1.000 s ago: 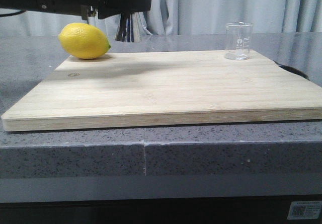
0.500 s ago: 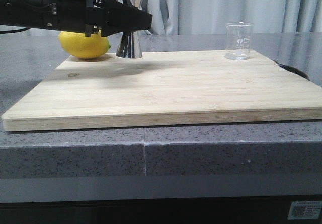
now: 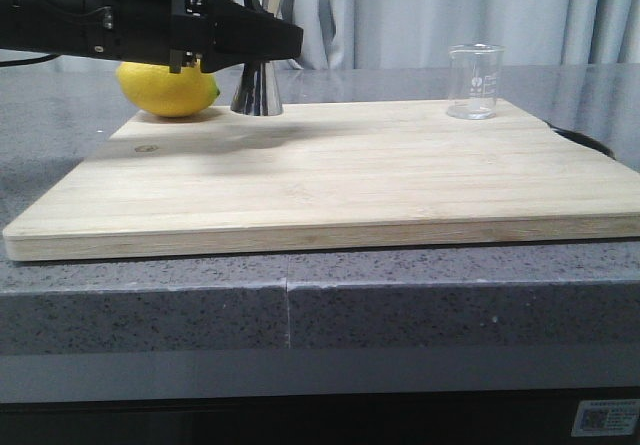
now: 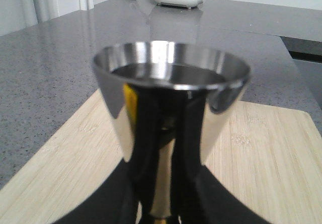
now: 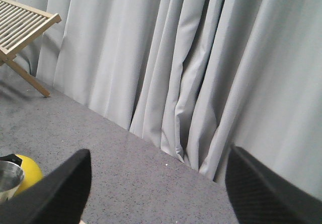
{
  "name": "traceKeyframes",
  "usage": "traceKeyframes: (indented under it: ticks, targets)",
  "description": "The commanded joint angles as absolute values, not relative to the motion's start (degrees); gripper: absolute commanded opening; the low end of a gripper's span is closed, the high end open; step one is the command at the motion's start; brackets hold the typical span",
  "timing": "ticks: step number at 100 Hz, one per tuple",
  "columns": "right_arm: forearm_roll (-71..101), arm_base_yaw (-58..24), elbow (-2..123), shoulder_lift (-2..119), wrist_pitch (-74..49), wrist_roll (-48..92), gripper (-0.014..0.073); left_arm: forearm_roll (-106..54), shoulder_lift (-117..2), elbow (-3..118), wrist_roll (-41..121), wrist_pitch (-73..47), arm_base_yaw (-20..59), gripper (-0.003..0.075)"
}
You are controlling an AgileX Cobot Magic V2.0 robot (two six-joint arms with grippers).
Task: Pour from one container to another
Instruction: 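Lower the filled jigger toward the board with the left gripper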
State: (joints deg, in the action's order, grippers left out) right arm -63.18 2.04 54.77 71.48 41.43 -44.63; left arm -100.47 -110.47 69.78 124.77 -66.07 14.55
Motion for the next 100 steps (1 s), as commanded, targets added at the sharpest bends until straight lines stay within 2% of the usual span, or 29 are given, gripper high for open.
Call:
traceKeyframes:
  ticks: [1,100]
  targets:
    - [-61.2,2.2,56.1,69.7,43.2,-44.6,0.0503,-105.3,-107.6,71.1,124.8,-72.8,14.4,-0.0018]
    - [-61.2,2.2,56.1,69.7,43.6,-44.6,0.0502,-104.4,-107.6,69.4,124.8,-72.8,14.4,-0.0018]
